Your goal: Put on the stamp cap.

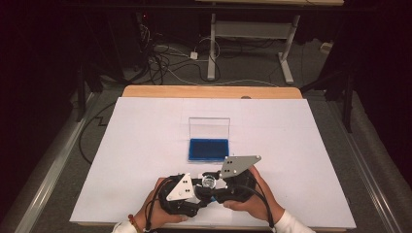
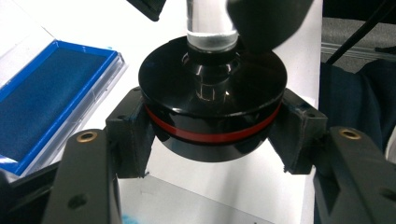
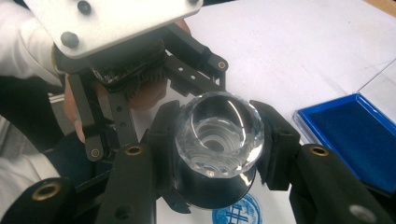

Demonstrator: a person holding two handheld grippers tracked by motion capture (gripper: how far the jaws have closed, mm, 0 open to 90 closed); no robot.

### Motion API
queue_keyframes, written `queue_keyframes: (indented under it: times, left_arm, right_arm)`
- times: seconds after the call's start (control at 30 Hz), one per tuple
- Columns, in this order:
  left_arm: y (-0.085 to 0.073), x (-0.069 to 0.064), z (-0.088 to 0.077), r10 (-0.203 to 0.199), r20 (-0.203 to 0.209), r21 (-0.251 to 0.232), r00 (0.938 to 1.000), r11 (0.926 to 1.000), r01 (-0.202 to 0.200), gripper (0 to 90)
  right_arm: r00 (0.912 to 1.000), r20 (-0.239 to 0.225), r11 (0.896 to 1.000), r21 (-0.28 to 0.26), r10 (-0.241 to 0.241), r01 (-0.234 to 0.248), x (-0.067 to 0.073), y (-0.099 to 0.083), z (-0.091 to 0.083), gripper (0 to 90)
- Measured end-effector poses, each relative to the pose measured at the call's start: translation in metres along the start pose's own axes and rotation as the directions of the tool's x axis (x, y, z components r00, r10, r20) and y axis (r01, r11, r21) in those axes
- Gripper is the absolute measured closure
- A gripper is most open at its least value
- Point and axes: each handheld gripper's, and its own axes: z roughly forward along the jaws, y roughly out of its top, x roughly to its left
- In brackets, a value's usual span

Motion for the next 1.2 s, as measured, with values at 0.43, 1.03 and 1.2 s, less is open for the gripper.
queue_keyframes:
  times: [0.43, 1.03, 1.2]
  left_arm:
    - [0.000, -0.002, 0.003, -0.008, -0.022, 0.042, 0.9997, 0.9991, 0.009, 36.8]
    - [0.004, -0.002, 0.003, -0.008, -0.030, 0.098, 0.9995, 0.9951, 0.010, 36.8]
    - [0.004, -0.002, 0.004, -0.008, -0.027, 0.111, 0.9996, 0.9937, 0.010, 36.8]
  right_arm:
    - [0.9983, 0.041, 0.999, 0.029, -0.043, 0.042, 0.005, -0.002, 0.006, 56.4]
    - [0.9916, 0.081, 0.994, 0.054, -0.101, 0.097, 0.012, -0.003, 0.009, 56.4]
    - [0.9899, 0.082, 0.992, 0.062, -0.115, 0.110, 0.013, -0.004, 0.011, 56.4]
